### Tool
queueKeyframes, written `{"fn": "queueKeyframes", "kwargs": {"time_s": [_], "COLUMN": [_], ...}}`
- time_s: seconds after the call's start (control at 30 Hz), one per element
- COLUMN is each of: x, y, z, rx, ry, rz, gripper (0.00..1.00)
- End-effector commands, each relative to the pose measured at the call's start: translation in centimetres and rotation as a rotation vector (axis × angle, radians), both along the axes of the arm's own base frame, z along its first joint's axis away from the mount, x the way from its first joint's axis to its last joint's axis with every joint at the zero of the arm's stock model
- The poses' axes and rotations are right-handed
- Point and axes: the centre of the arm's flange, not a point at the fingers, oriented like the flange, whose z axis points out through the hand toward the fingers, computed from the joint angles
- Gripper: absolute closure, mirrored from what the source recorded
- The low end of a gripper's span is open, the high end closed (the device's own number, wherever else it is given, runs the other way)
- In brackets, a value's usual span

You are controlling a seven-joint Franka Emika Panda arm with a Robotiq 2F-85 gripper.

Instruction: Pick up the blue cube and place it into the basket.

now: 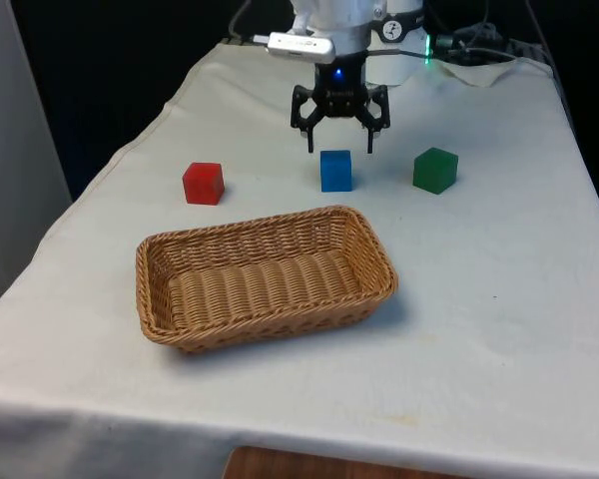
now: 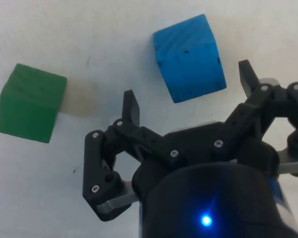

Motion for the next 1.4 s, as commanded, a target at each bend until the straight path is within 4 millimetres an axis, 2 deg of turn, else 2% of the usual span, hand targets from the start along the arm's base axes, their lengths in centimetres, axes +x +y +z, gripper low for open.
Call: {"fn": "queueKeyframes", "kwargs": {"time_s": [0.0,0.4,0.9,1.37], "x": [0.0,0.0,0.1,0.0], "y": [0.2,-0.2,-0.4,-0.6], "z": [0.0,-0.3,-3.2,-4.0], "rx": [0.013,0.001,-0.016,-0.025], "ry": [-0.009,0.006,-0.026,-0.032], "rz": [-0.001,-0.004,-0.004,-0.002], "gripper": [0.00,0.00,0.00,0.00]}}
